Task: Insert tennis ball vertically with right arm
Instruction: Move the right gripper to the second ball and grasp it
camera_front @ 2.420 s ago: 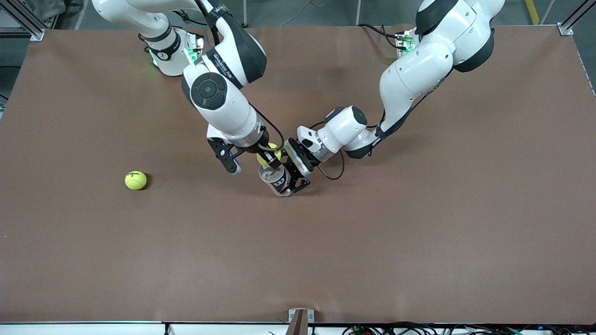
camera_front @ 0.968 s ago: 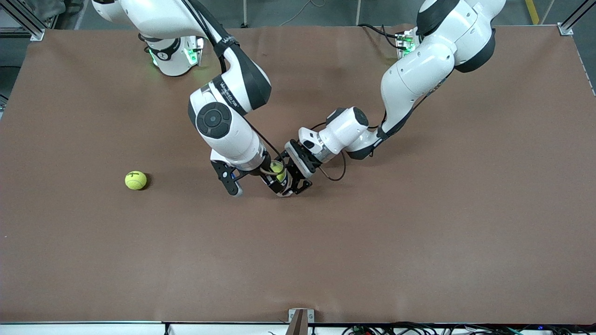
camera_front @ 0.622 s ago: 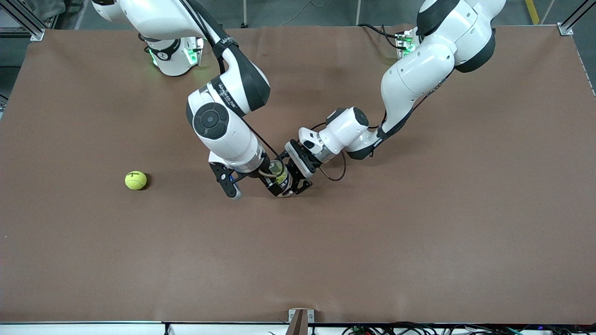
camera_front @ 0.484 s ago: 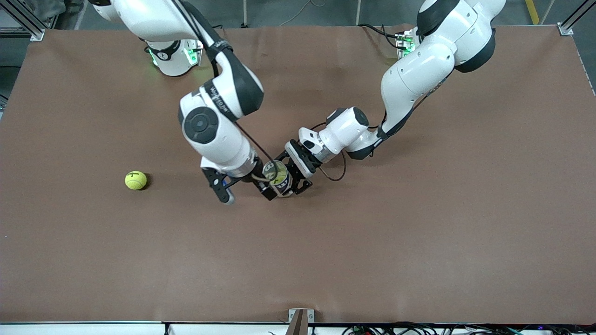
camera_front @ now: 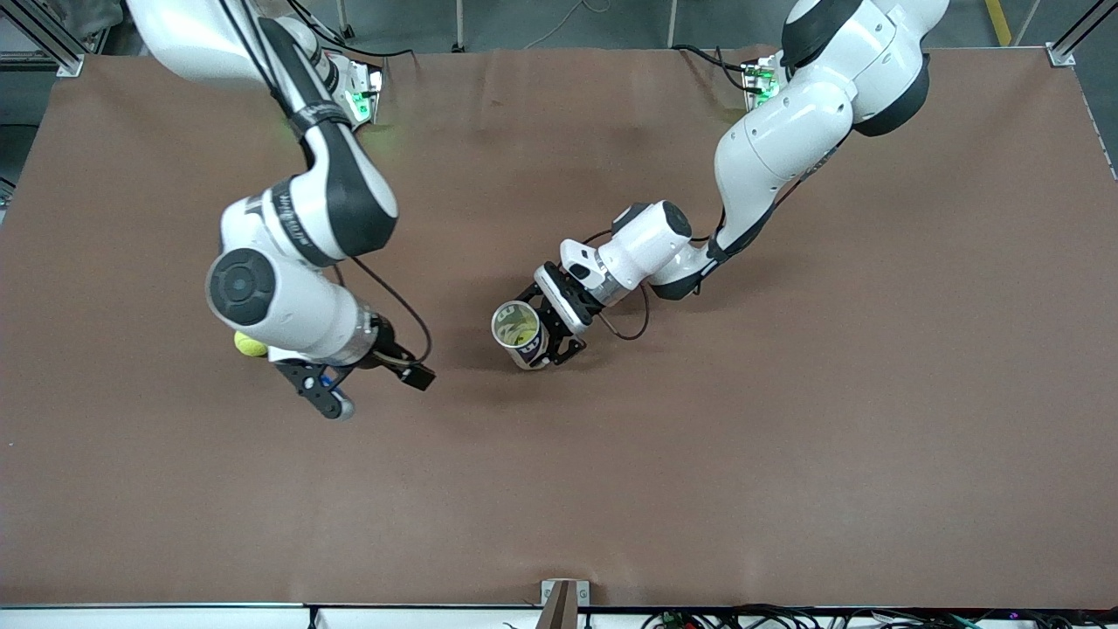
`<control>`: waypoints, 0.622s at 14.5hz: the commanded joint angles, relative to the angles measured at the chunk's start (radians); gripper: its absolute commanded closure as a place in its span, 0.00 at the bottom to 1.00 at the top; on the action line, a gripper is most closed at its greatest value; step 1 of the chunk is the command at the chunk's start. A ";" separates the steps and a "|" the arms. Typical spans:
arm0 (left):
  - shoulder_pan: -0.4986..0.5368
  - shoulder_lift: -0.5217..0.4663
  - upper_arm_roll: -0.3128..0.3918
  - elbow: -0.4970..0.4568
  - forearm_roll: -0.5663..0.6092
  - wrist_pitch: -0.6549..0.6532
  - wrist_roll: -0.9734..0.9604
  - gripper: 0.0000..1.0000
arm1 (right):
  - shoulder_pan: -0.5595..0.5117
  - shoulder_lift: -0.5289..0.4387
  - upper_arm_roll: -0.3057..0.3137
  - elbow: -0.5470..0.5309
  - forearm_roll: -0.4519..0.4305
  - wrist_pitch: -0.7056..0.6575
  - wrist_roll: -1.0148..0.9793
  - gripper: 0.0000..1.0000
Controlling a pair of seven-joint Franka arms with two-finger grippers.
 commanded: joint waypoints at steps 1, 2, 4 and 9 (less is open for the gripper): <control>0.014 -0.007 -0.009 -0.010 0.015 -0.003 0.002 0.19 | -0.074 -0.130 0.017 -0.185 -0.053 0.016 -0.175 0.00; 0.014 -0.004 -0.009 -0.012 0.015 -0.003 0.002 0.19 | -0.108 -0.157 0.016 -0.226 -0.053 0.016 -0.238 0.00; 0.014 -0.002 -0.008 -0.013 0.015 -0.003 0.003 0.19 | -0.168 -0.211 0.016 -0.304 -0.055 0.021 -0.365 0.00; 0.012 -0.002 -0.009 -0.016 0.015 -0.003 0.003 0.19 | -0.300 -0.335 0.016 -0.540 -0.119 0.171 -0.652 0.00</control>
